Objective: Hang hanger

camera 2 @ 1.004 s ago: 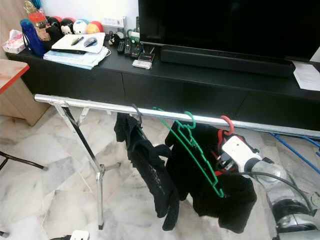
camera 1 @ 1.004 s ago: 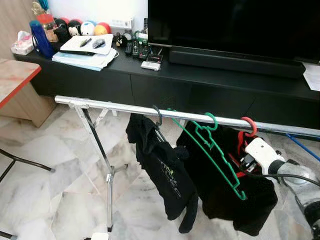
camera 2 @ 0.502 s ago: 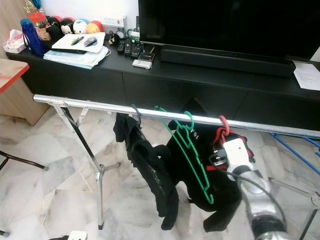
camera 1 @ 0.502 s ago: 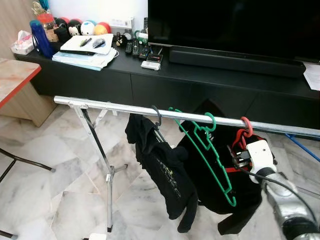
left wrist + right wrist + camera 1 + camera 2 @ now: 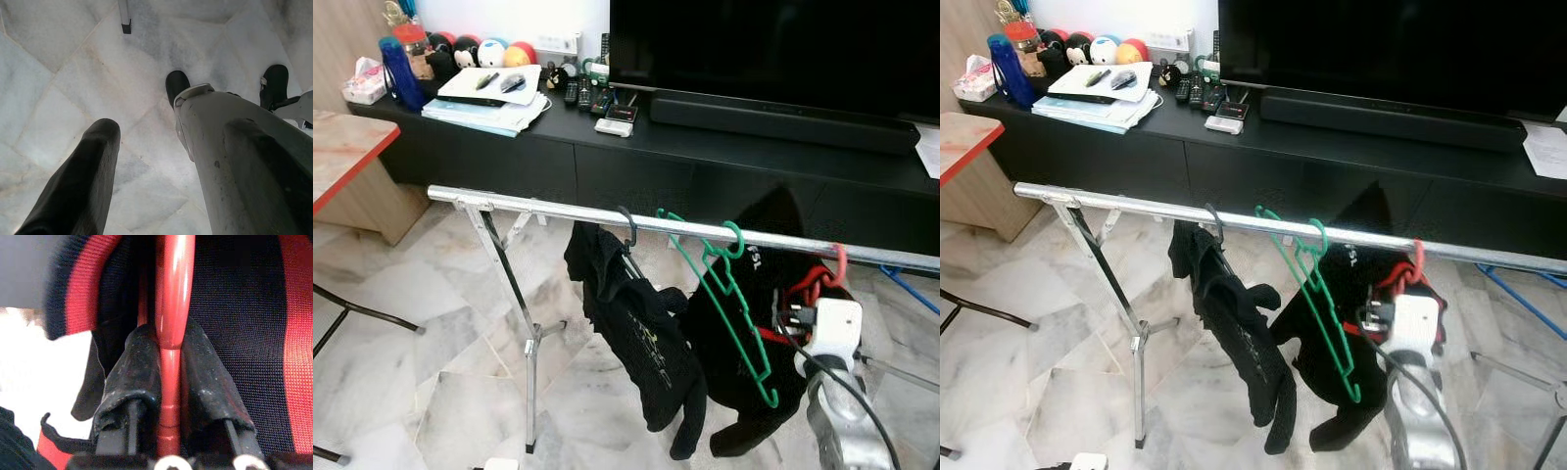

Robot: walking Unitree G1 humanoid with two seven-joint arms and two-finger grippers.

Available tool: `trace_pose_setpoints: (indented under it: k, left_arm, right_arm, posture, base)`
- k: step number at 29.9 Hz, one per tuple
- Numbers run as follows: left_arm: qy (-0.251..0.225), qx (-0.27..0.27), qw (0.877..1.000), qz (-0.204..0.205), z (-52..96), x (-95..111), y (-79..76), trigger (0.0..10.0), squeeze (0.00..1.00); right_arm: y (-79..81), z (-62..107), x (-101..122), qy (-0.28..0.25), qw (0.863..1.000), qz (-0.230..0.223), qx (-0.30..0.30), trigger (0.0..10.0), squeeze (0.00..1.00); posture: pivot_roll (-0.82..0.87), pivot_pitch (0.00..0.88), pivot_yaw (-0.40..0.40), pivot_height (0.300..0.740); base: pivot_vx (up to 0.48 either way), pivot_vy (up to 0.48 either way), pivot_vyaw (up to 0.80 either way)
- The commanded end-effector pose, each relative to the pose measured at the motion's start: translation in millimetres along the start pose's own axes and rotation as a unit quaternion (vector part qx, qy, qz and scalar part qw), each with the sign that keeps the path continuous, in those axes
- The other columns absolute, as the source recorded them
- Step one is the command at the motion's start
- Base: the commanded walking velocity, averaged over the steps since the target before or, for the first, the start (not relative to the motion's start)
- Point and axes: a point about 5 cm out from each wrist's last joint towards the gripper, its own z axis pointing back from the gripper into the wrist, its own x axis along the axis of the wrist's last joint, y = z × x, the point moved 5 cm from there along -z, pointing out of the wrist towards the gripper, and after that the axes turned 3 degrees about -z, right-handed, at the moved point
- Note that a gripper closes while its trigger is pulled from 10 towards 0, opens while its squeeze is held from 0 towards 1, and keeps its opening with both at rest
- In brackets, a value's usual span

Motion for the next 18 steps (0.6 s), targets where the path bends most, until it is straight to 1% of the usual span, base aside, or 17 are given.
trace_pose_setpoints:
  k: [1,3,6,7,8,9,10,11,12,13,15,16,18]
  left_arm:
    - [0.032,-0.006,0.999,-0.001,3.6,-23,-2.2,10.0,0.0]
    - [0.032,-0.006,0.999,-0.001,3.6,-24,-3.3,10.0,0.0]
    - [0.031,-0.009,0.999,-0.001,2.7,-22,-10.3,10.0,0.0]
    - [0.031,-0.01,0.999,-0.001,2.4,-22,-11.7,10.0,0.0]
    - [0.031,-0.011,0.999,-0.001,2.2,-21,-13.0,10.0,0.0]
    - [0.03,-0.011,0.999,-0.001,2.0,-20,-13.6,10.0,0.0]
    - [0.03,-0.011,0.999,-0.001,2.0,-20,-13.8,10.0,0.0]
    - [0.03,-0.011,0.999,-0.001,1.8,-20,-14.0,10.0,0.0]
    - [0.03,-0.011,0.999,-0.002,1.7,-19,-14.0,10.0,0.0]
    - [0.029,-0.011,1.0,-0.002,1.6,-19,-14.1,10.0,0.0]
    - [0.029,-0.01,1.0,-0.002,1.6,-18,-12.4,10.0,0.0]
    - [0.029,-0.009,1.0,-0.002,1.6,-18,-9.9,10.0,0.0]
    - [0.028,-0.007,1.0,0.0,1.8,-17,-7.3,10.0,0.0]
  right_arm:
    - [-6.8,0.6,15,-0.031,0.999,-0.01,-0.021,0.0,0.0]
    - [-7.4,3.0,11,-0.022,0.999,-0.008,-0.026,0.0,0.0]
    - [-8.2,10.0,4,-0.015,0.999,-0.01,-0.032,0.0,0.0]
    - [-8.7,12.4,3,-0.016,0.999,-0.009,-0.033,0.5,0.0]
    - [-10.4,15.5,2,-0.018,0.999,-0.011,-0.037,0.8,0.0]
    - [-12.2,17.6,1,-0.021,0.999,-0.014,-0.042,1.7,0.0]
    - [-13.3,18.8,1,-0.023,0.999,-0.017,-0.046,3.2,0.0]
    - [-14.6,21.1,1,-0.025,0.998,-0.019,-0.05,4.1,0.0]
    - [-15.1,23.9,-1,-0.025,0.998,-0.019,-0.052,6.6,0.0]
    - [-15.4,26.8,-3,-0.025,0.998,-0.019,-0.053,9.8,0.0]
    - [-14.1,30.8,-11,-0.013,0.999,-0.005,-0.049,10.0,0.0]
    - [-17.0,35.4,-21,0.002,0.998,-0.003,-0.055,10.0,0.0]
    - [-22.2,41.0,-30,0.015,0.997,-0.006,-0.069,10.0,0.0]
  posture:
    - [-0.02,0.188,-0.042,0.74]
    - [-0.02,0.188,-0.042,0.74]
    - [-0.02,0.187,-0.046,0.74]
    - [-0.02,0.187,-0.046,0.74]
    - [-0.02,0.188,-0.047,0.74]
    - [-0.02,0.188,-0.047,0.74]
    - [-0.02,0.188,-0.047,0.74]
    - [-0.02,0.188,-0.047,0.74]
    - [-0.02,0.187,-0.048,0.74]
    - [-0.02,0.186,-0.049,0.74]
    - [-0.02,0.185,-0.05,0.74]
    - [-0.02,0.181,-0.052,0.74]
    - [-0.01,0.177,-0.054,0.74]
  base:
    - [0.0,0.0,0.0]
    - [0.0,0.0,0.0]
    - [0.0,0.0,0.0]
    - [0.0,0.0,0.0]
    - [0.0,0.0,0.0]
    - [0.0,0.0,0.0]
    - [0.0,0.0,0.0]
    - [0.0,0.0,0.0]
    - [0.0,0.0,0.0]
    - [0.0,0.0,0.0]
    - [0.0,0.0,0.0]
    - [0.0,0.0,0.0]
    - [0.0,0.0,0.0]
